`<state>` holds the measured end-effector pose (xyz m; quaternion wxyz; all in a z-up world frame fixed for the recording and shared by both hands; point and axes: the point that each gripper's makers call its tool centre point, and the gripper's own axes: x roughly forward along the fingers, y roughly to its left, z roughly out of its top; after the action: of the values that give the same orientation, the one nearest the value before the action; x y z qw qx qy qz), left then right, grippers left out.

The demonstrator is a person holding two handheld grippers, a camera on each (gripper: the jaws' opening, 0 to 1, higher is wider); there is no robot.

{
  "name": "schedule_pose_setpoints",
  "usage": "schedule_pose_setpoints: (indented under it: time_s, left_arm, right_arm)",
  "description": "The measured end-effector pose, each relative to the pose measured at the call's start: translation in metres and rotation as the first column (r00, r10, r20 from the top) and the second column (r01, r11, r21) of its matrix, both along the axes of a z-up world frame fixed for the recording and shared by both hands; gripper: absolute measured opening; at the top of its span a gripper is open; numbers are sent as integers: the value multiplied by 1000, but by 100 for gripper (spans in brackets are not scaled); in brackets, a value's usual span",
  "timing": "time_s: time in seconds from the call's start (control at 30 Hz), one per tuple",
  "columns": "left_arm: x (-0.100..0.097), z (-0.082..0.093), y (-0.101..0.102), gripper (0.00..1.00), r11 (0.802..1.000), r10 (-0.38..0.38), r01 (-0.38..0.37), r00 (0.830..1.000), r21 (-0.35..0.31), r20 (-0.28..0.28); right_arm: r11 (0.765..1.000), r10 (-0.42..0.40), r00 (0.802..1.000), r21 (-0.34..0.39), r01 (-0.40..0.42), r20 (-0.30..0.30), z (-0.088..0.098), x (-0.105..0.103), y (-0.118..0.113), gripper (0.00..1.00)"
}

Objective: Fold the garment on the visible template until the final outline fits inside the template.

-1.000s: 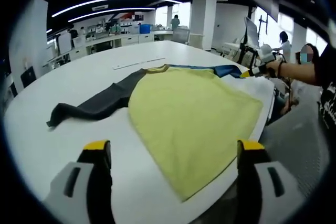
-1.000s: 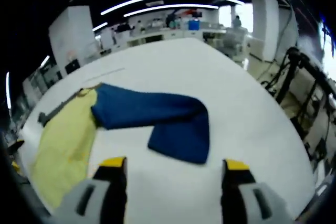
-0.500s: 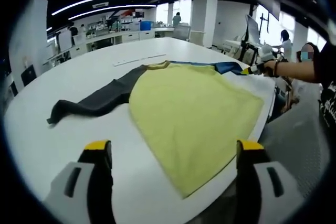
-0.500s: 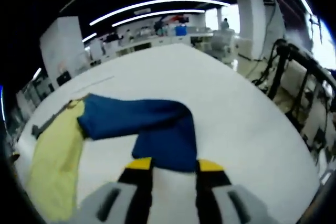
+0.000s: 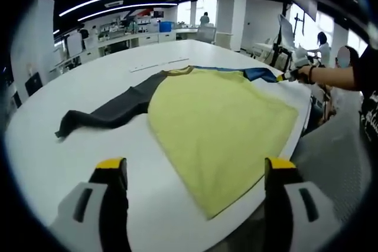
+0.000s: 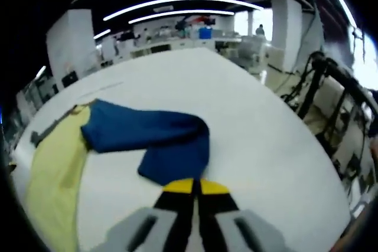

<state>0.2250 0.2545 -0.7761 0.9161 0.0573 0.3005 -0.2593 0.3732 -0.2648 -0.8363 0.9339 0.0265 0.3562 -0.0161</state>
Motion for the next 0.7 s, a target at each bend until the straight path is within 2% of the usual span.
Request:
schedule_pose_setpoints:
  time_s: [0.1,0.23,0.33,0.5,0.63,0.7]
  left_arm:
    - [0,0,0,94,1000,-7,7,1000,0,2]
    - [-1,1,-3,95,1000,-17,17,1000,5,2]
    - [-1,2,-4,95,1000,-20,20,1000,4,3]
    - [0,2,-4,95,1000,-22,22,1000,0,7]
    - [0,1,-3,94,1000,-24,24,1000,1,6]
    - [0,1,-3,95,1000,-23,23,1000,2,6]
  right_arm:
    - [1000,11,1000,-25,-11,10,12,-3,-2,0]
    - [1000,22,999,-20,-21,28,24,1,-11,0]
    - [998,38,999,-51,-36,36,32,5,-19,0]
    - [993,71,997,-101,-68,29,45,6,-22,0]
    - [987,81,997,-141,-79,9,48,17,-43,0]
    - [984,85,996,-158,-84,1,50,13,-40,0]
